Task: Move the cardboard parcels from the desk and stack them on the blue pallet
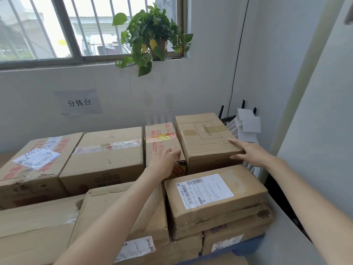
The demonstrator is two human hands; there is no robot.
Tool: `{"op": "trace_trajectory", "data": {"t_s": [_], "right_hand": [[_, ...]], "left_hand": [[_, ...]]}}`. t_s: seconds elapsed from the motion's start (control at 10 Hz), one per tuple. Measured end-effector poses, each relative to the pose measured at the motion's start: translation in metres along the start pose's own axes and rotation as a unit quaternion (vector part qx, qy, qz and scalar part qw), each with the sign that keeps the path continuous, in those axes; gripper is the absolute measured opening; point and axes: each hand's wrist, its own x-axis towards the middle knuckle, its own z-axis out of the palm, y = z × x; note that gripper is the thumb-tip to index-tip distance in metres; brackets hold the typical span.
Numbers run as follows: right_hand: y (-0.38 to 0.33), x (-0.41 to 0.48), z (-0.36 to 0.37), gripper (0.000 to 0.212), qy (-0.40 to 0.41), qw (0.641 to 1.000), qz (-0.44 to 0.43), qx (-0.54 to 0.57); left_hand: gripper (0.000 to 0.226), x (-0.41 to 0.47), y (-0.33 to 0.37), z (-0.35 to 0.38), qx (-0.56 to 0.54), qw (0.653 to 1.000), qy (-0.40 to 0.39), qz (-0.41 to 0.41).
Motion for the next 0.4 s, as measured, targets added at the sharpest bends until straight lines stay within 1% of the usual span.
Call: {"op": "trace_trajectory", "data": {"t_s": [0.1,0.2,0.3,0.4], "right_hand": [[0.002,0.001,0.003,0.074,0.0,1.0,-0.004,-0.011],[-0.001,-0.002,0.003,0.077,-0.008,1.0,0.003,-0.01],[-0.008,-0.006,0.0,0.09,0.015,1.0,-0.02,0.011],[-0.019,-0.008,-0.005,0.097,0.069,0.996,-0.052,-0.007]], "left_hand": [[0.045,-0.002,0.001,0.002,0.005,1.0,0.005,-0.005],[0.048,-0.001,0.0,-0.001,0.002,0.999,-0.03,-0.014],[0.05,-0.003,-0.008,-0.01,-0.019,0.999,-0.024,-0.025],[0.053,-0.008,-0.02,-0.026,-0.017,0.999,0.03,-0.042]]}}
